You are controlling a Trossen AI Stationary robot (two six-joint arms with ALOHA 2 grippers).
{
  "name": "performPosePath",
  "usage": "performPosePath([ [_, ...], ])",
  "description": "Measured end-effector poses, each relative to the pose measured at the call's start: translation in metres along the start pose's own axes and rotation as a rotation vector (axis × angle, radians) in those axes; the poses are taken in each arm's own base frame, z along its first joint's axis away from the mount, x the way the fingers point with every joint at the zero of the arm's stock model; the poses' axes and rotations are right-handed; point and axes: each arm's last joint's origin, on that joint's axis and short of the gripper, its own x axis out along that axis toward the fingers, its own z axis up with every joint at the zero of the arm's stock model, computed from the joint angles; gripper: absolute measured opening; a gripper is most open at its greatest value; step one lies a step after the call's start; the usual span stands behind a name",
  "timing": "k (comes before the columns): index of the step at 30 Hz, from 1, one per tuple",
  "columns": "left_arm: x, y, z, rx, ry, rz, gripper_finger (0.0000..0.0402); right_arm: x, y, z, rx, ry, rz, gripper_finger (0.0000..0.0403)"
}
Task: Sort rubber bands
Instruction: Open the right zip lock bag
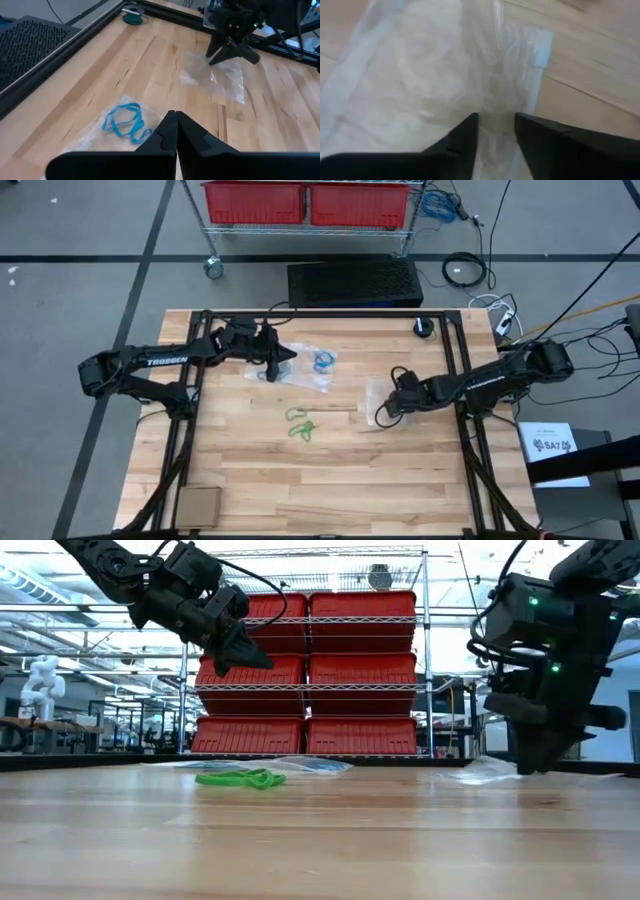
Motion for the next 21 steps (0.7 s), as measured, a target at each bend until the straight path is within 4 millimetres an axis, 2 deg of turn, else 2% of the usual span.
performPosePath([
  [4, 0.0, 0.0, 0.001, 0.004, -0.011, -0.002, 0.0002, -0.002, 0.01, 0.004, -0.116, -0.027, 0.081, 0.0025],
  [6, 0.0, 0.0, 0.002, -0.004, -0.023, -0.003, 0.0002, -0.008, 0.018, 0.01, -0.187, -0.073, 0.107, 0.0008],
  [13, 0.017, -0.009, 0.0, 0.012, -0.047, -0.106, 0.0016, -0.051, 0.057, 0.033, -0.59, -0.284, 0.152, 0.0013],
  [21, 0.046, -0.03, 0.002, -0.13, -0.126, -0.319, 0.0108, -0.108, 0.084, 0.059, -0.936, -0.507, 0.037, 0.0013],
])
